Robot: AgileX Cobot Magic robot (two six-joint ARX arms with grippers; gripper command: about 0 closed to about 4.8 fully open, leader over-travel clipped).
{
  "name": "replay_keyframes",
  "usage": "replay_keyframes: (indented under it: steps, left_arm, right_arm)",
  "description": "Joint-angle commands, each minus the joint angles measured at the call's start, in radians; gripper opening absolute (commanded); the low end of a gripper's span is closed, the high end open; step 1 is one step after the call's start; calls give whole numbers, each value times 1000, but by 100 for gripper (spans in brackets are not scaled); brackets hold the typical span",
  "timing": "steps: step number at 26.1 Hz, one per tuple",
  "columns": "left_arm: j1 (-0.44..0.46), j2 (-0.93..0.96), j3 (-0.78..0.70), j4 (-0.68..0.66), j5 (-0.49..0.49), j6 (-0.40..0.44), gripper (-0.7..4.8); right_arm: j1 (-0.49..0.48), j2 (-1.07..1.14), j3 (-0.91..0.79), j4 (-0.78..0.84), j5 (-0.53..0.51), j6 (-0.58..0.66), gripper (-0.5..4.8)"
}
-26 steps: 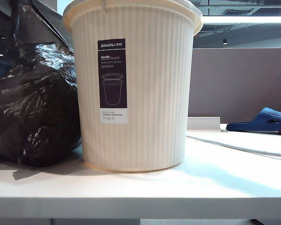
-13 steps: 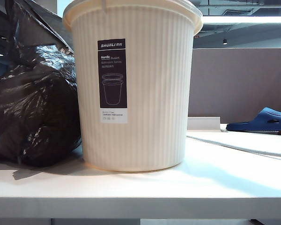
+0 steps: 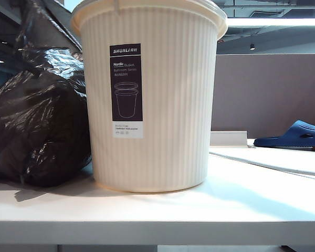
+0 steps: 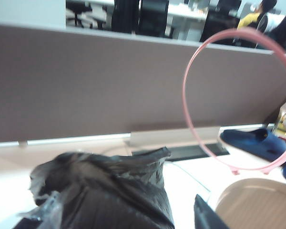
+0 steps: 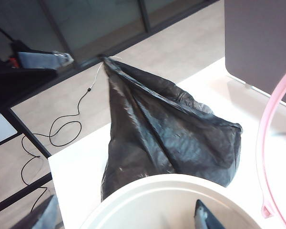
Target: Open the ring lid of the trash can, pull out the black garbage bag inside, and place it on the table.
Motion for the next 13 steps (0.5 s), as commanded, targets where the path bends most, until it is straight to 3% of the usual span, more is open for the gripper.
replay_keyframes:
  steps: [1,9,13]
  left_arm:
    - [-1,-48,2,5,5,-3,351]
    - [-2,-127,-2,-95,25,-2,350]
    - [-2,-179,-3,-83,58,-18,344]
  right_arm:
    - [1,-13,4,29,-1,-3,364]
    - [2,-17,4,16,-1,-8,364]
    - [1,-34,4,16,3,-11,363]
